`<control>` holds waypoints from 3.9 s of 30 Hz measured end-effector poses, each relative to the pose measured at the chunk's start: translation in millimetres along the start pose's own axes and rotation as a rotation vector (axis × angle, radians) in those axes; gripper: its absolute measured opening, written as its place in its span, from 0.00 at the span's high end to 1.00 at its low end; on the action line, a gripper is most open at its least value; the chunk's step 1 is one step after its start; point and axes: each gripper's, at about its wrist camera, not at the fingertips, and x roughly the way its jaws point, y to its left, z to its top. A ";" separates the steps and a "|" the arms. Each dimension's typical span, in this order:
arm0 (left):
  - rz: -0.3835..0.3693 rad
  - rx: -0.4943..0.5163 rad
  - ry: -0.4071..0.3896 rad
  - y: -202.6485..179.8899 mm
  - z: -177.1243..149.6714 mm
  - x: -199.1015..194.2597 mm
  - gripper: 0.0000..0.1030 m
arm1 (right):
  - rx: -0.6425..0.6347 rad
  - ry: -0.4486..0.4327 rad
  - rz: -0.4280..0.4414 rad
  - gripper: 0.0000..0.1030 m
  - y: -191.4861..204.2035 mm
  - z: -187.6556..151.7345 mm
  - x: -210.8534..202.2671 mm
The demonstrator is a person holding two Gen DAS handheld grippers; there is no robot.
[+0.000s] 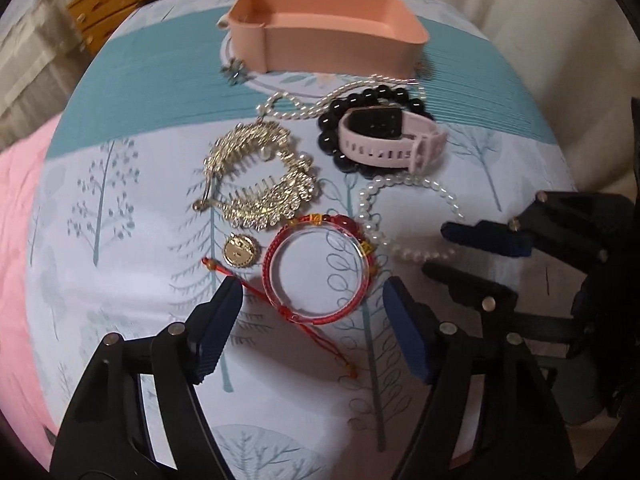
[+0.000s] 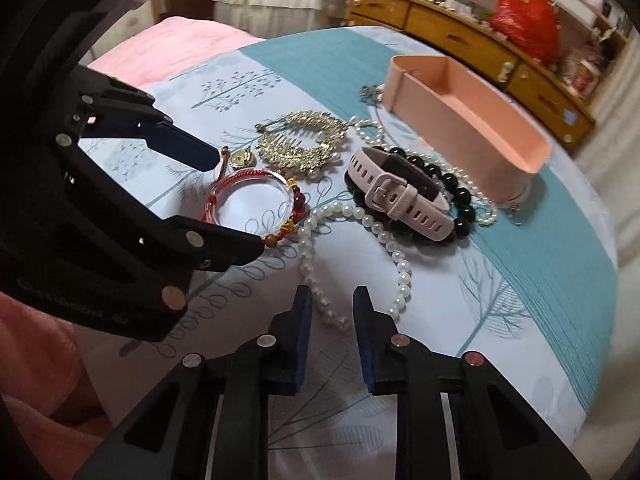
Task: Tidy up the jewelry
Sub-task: 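Grasp the red string bracelet with the left tool while the right tool grasps the pearl bracelet, then carry both bracelets into the pink box and open both tools, then grasp the gold leaf hair clip with the left tool while the right tool grasps the pink watch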
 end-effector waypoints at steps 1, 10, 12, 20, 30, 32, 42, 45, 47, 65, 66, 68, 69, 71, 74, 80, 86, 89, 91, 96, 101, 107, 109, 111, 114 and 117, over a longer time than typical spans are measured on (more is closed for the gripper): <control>0.005 -0.016 0.012 0.1 1.1 4.0 0.32 | -0.002 0.004 0.018 0.80 -3.2 0.6 1.6; 0.082 -0.038 -0.038 -6.7 11.4 15.1 0.41 | -0.092 0.015 0.093 0.92 -2.9 15.7 16.9; 0.094 -0.052 -0.040 -6.3 11.8 15.2 0.41 | -0.061 0.030 0.117 0.93 -6.6 18.7 18.2; 0.083 -0.084 -0.060 1.1 -0.6 -11.8 0.42 | 0.296 0.046 0.401 0.93 -45.9 25.8 30.3; 0.061 -0.099 -0.131 15.2 14.4 -81.4 0.42 | 0.490 -0.138 0.551 0.93 -64.7 53.3 -7.4; 0.068 -0.103 -0.175 16.0 21.4 -92.1 0.42 | 0.516 -0.187 0.557 0.93 -70.4 61.5 -16.0; 0.092 -0.187 -0.369 35.4 84.4 -113.1 0.42 | 0.602 -0.397 0.463 0.93 -112.1 104.7 -63.5; 0.066 -0.198 -0.423 38.0 109.1 -110.8 0.42 | 0.636 -0.422 0.410 0.93 -130.0 120.6 -65.5; 0.054 -0.195 -0.455 37.5 125.7 -107.1 0.42 | 0.656 -0.433 0.369 0.93 -141.5 130.3 -63.7; 0.010 -0.218 -0.363 28.0 187.2 -40.6 0.26 | 0.925 -0.394 0.214 0.63 -245.3 106.9 -5.7; 0.014 -0.221 -0.363 29.3 184.0 -41.0 0.26 | 0.937 -0.387 0.201 0.63 -248.0 104.1 -2.4; 0.015 -0.235 -0.345 34.5 179.5 -37.1 0.26 | 0.951 -0.377 0.185 0.62 -248.2 93.4 0.1; 0.013 -0.244 -0.334 37.5 176.6 -34.5 0.26 | 0.959 -0.369 0.182 0.62 -247.3 87.0 0.7; 0.014 -0.258 -0.316 43.1 168.9 -30.9 0.26 | 0.977 -0.351 0.179 0.59 -242.0 77.4 -0.9; 0.027 -0.274 -0.285 49.4 153.6 -26.6 0.26 | 0.996 -0.313 0.173 0.49 -235.2 65.1 -2.2; 0.061 -0.317 -0.221 56.4 112.7 -21.9 0.26 | 1.004 -0.211 0.201 0.39 -214.2 48.1 4.0; 0.069 -0.315 -0.156 47.6 71.3 -15.1 0.26 | 1.041 -0.110 0.264 0.23 -192.1 29.1 15.6; 0.064 -0.301 -0.133 42.8 56.0 -10.5 0.26 | 1.044 -0.066 0.284 0.17 -177.2 21.0 19.3; 0.064 -0.284 -0.129 39.0 47.7 -8.6 0.26 | 1.055 -0.047 0.298 0.14 -166.3 16.0 21.7; 0.062 -0.234 -0.129 32.1 32.6 -5.0 0.26 | 1.037 -0.018 0.319 0.11 -137.7 4.6 21.7; 0.058 -0.198 -0.128 30.9 27.7 -0.2 0.26 | 0.884 -0.024 0.224 0.08 -107.1 5.6 18.4; 0.085 -0.165 -0.107 31.5 30.9 9.2 0.26 | 0.704 -0.050 0.107 0.08 -74.0 21.6 21.9; 0.090 -0.157 -0.103 31.8 33.1 11.7 0.26 | 0.663 -0.069 0.069 0.08 -66.1 25.3 23.3; 0.090 -0.153 -0.104 32.3 35.0 13.3 0.26 | 0.626 -0.094 0.034 0.08 -57.3 30.6 26.3; 0.084 -0.148 -0.109 33.7 38.2 17.6 0.26 | 0.563 -0.137 -0.022 0.08 -50.5 39.0 25.7; 0.090 -0.137 -0.134 35.8 42.7 20.7 0.26 | 0.480 -0.152 -0.067 0.08 -49.8 41.1 29.9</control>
